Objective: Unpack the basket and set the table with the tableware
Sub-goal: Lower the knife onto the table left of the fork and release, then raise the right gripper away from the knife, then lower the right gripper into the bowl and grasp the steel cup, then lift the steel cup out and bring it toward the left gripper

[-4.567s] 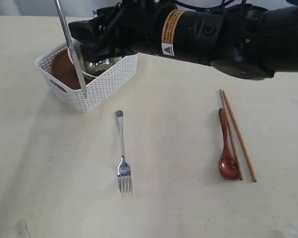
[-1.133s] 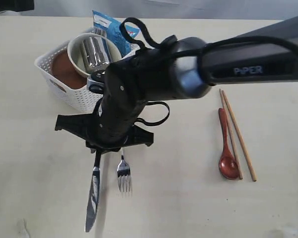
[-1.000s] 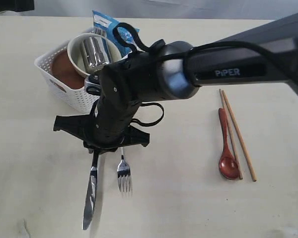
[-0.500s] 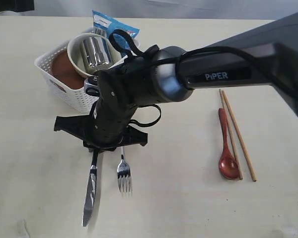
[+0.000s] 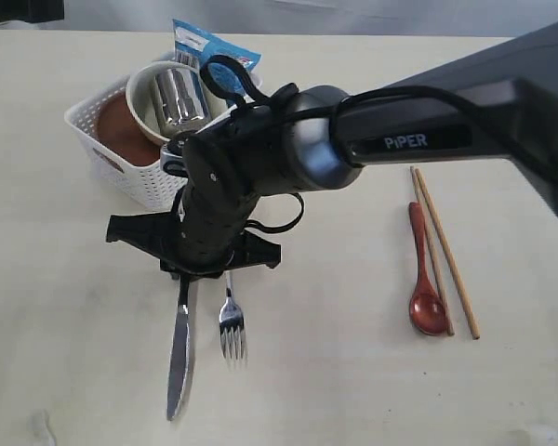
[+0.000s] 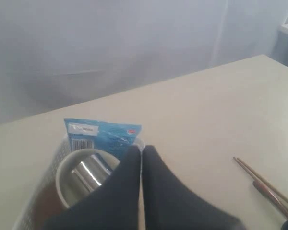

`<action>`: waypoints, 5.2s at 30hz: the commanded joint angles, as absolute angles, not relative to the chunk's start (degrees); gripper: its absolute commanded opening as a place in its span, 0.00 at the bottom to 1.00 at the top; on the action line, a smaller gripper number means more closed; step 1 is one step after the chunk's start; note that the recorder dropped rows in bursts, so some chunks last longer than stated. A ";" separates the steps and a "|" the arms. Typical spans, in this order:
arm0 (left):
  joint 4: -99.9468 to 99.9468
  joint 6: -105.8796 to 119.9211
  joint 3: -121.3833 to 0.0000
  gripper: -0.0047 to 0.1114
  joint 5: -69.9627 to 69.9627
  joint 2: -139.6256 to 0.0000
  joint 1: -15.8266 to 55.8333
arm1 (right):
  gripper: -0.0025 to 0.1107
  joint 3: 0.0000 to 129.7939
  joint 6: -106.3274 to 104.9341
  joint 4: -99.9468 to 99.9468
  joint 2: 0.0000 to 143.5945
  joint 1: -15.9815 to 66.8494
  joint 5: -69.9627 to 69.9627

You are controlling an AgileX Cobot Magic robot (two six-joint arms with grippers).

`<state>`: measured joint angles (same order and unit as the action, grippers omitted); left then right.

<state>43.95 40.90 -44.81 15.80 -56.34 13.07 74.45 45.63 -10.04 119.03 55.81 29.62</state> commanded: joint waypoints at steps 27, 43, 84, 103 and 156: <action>44.06 40.78 -44.59 0.05 15.56 -55.96 13.26 | 0.34 74.60 44.95 -9.15 119.08 50.09 29.11; 43.01 41.28 -44.59 0.05 17.51 -55.96 13.26 | 0.34 74.60 41.41 8.77 99.88 47.89 49.31; 44.24 32.05 -46.49 0.65 8.10 -79.29 -10.68 | 0.71 120.86 -10.01 -20.70 133.25 35.44 52.82; 44.22 32.05 -46.49 0.65 7.98 -79.29 -10.68 | 0.69 124.72 -10.50 -26.01 138.50 35.56 51.10; 43.25 43.70 -46.49 0.27 1.98 -79.29 -0.28 | 0.02 93.53 -14.84 -14.46 109.56 37.48 36.49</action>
<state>43.06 43.38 -46.35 4.09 -79.38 -2.37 103.23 -11.32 -12.82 116.25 36.73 45.57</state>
